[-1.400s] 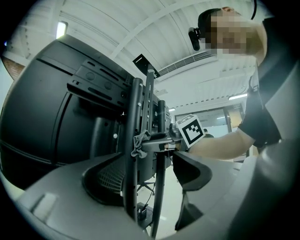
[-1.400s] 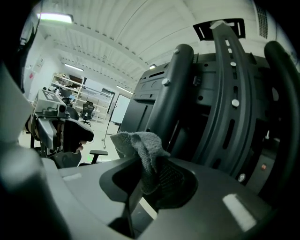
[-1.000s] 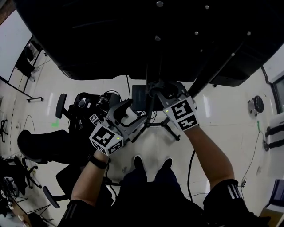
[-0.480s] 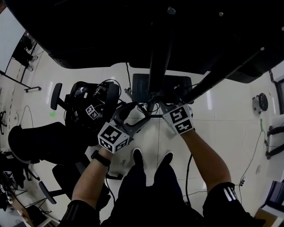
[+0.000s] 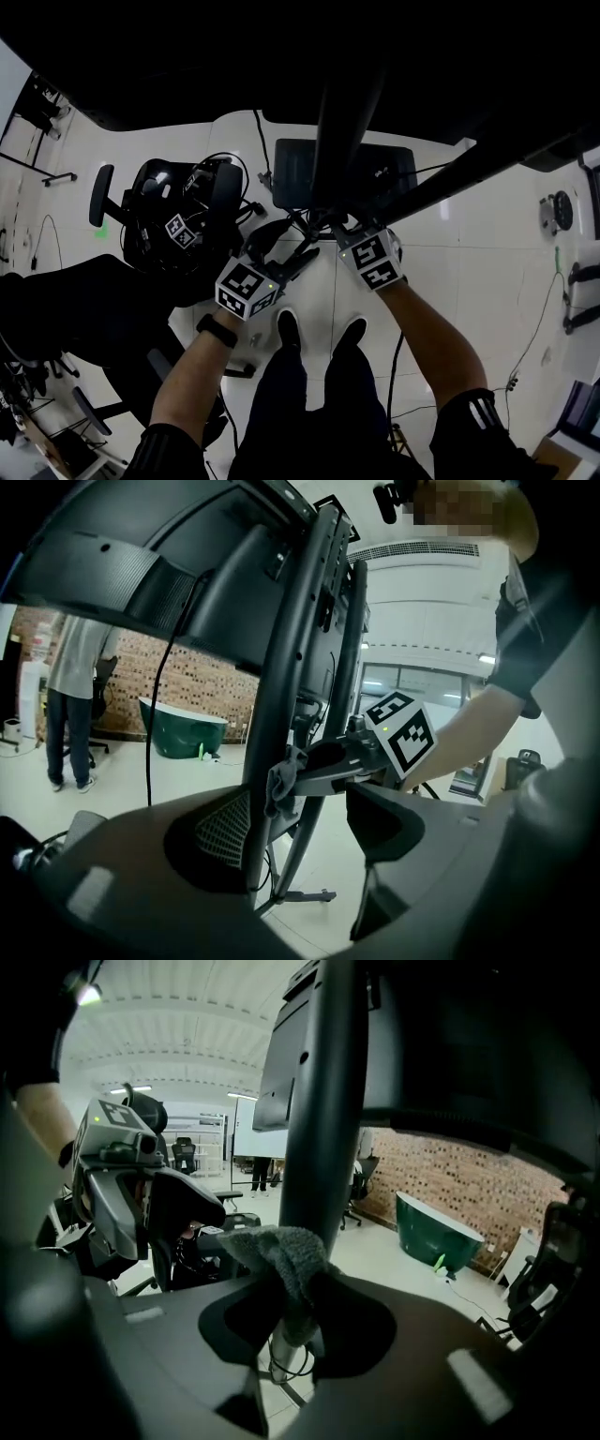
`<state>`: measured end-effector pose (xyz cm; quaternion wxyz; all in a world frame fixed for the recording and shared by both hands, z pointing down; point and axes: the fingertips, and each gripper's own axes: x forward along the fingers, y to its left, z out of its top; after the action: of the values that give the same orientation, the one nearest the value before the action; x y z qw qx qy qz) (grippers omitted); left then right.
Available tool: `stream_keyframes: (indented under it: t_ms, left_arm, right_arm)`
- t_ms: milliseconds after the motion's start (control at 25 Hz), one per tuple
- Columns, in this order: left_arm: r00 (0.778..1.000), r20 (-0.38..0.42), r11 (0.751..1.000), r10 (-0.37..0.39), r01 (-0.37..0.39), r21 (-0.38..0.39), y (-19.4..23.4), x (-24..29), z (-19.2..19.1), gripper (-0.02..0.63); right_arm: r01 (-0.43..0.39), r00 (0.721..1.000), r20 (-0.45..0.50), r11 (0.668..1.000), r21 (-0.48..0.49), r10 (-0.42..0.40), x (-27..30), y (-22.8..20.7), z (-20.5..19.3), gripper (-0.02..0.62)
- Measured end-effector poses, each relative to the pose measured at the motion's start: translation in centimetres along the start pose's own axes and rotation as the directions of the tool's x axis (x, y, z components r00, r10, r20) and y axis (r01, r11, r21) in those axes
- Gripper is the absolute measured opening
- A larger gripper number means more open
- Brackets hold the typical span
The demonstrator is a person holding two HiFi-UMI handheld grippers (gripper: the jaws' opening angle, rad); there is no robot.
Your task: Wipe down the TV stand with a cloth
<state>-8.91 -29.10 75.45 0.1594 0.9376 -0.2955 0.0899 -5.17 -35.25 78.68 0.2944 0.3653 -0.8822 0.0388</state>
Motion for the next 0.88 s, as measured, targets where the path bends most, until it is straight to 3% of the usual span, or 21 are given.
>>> stream_keyframes:
  t_ms: [480,880]
  left_arm:
    - [0.994,-0.108,0.998,0.03,-0.036,-0.059,3.4,4.7,-10.7,0.347]
    - [0.987,-0.158,0.992,0.041,-0.06,-0.113,4.7,5.5,-15.8,0.348]
  right_arm:
    - [-0.055,0.992,-0.11,0.997,0.062,0.062,7.2,1.7,-10.7,0.094]
    - [-0.072,0.98,-0.169,0.984,0.164,0.1,11.0,2.5,-16.7,0.095]
